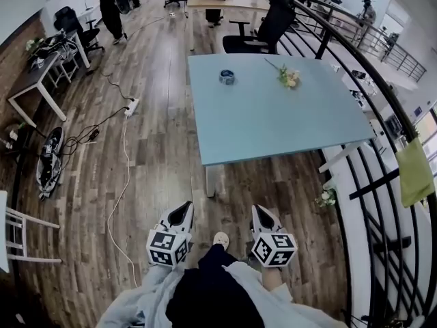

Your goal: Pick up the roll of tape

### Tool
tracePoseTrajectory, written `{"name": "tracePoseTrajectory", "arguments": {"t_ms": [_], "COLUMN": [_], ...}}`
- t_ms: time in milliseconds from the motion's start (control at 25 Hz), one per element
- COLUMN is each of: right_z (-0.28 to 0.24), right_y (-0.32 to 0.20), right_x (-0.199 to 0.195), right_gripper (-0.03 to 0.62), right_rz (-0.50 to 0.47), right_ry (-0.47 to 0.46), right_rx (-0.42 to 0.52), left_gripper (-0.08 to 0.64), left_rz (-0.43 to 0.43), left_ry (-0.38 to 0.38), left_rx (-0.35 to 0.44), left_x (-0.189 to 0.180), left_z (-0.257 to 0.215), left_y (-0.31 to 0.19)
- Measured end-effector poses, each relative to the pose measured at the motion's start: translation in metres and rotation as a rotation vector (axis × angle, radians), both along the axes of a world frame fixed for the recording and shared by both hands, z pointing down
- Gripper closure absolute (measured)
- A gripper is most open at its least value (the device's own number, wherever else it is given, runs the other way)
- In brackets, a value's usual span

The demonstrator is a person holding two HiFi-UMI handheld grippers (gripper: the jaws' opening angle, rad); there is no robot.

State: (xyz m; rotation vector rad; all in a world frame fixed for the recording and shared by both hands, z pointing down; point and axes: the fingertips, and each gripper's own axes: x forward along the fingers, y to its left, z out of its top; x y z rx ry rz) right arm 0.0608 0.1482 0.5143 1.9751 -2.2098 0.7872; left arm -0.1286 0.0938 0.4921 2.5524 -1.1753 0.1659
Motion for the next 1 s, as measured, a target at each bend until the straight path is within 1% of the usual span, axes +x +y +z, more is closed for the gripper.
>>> {"name": "tracePoseTrajectory", "arguments": {"t_ms": [240, 440, 480, 560, 600, 680, 800, 1000], "right_z": [0.004, 0.005, 0.005, 0.008, 0.01, 0.012, 0.014, 0.017], "right_y": [-0.036, -0.066, -0.072, -0.082, -0.086, -0.092, -0.097, -0.093], "right_x": [0.021, 0.035, 0.037, 0.038, 0.039, 0.043, 0.049, 0.051], "right_gripper": [0.584, 0.583, 0.57, 0.448, 0.417, 0.4, 0.383, 0.379], "right_rz": [-0.011, -0.02, -0.028, -0.048, -0.055, -0.059, -0.058, -0.065], "right_ry": [-0.007, 0.015, 0.016, 0.011, 0.01, 0.014, 0.011, 0.013], "right_rx": [0.0, 0.003, 0.005, 0.005, 0.004, 0.004, 0.005, -0.005], "left_gripper": [0.543, 0.543, 0.543, 0.543, 0.543, 0.543, 0.543, 0.543], "left_rz": [-0.015, -0.028, -0.031, -0.045, -0.054, -0.069, -0.07, -0.075], "left_ry": [-0.002, 0.004, 0.005, 0.008, 0.01, 0.015, 0.015, 0.005], "left_rx": [0.005, 0.015, 0.018, 0.02, 0.019, 0.021, 0.022, -0.007], "left_x": [0.02, 0.033, 0.035, 0.037, 0.038, 0.039, 0.045, 0.046], "left_z": [0.003, 0.002, 0.002, 0.005, 0.007, 0.009, 0.011, 0.019], "left_y": [-0.036, -0.063, -0.068, -0.076, -0.08, -0.086, -0.087, -0.079]}}
